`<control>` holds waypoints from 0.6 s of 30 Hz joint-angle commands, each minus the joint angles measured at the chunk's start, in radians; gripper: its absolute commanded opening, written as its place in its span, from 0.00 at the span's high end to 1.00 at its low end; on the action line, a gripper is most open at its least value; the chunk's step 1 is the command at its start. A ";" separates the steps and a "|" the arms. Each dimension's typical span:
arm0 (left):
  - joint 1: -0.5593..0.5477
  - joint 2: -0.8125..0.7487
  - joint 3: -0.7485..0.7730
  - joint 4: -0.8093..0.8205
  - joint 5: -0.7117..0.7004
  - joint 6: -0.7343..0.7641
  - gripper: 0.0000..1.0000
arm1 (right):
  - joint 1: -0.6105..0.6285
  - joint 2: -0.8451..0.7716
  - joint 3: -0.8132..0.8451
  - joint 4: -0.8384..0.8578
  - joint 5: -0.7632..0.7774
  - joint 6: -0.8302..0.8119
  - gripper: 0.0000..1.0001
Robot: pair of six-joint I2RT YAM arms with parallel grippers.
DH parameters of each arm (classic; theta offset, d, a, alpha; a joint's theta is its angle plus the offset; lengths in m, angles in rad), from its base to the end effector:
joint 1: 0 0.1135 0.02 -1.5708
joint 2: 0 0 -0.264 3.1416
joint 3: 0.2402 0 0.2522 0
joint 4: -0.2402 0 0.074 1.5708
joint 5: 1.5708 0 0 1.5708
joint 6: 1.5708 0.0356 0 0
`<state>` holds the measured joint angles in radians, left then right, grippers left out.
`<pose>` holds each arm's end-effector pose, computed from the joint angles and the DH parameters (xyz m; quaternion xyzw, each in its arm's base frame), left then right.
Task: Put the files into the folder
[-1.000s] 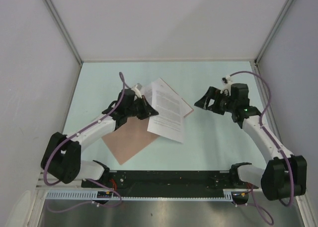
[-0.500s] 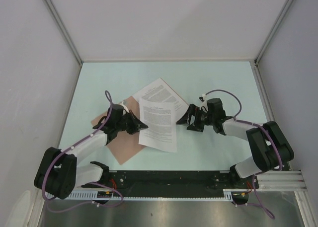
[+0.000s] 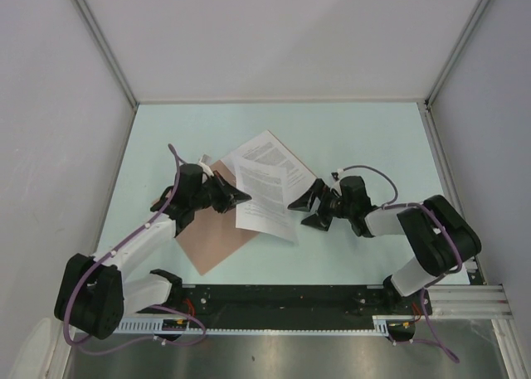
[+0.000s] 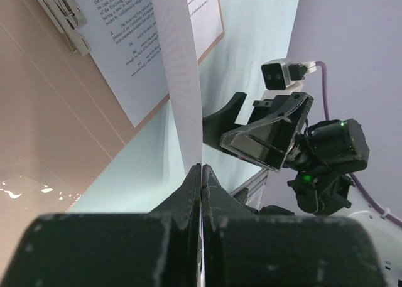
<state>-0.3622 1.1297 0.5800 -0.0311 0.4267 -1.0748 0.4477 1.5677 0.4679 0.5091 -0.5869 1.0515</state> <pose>0.2159 -0.0976 0.2170 -0.2057 0.8411 -0.4459 0.2268 0.2348 0.1346 0.1287 0.1211 0.8469 0.4938 0.1559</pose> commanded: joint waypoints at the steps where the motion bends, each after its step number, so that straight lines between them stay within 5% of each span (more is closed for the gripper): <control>1: 0.008 -0.016 0.043 0.007 0.032 -0.042 1.00 | 0.035 0.035 -0.026 0.169 0.044 0.166 0.00; 10: 0.008 -0.036 0.043 -0.003 0.035 -0.043 1.00 | 0.092 0.149 -0.092 0.437 0.070 0.332 0.03; 18: 0.008 -0.054 0.023 -0.013 0.035 -0.031 1.00 | 0.088 0.299 -0.121 0.759 0.073 0.380 0.27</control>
<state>-0.3622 1.1160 0.5800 -0.0338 0.4339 -1.0988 0.5365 1.8015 0.3687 1.0393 -0.5350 1.3998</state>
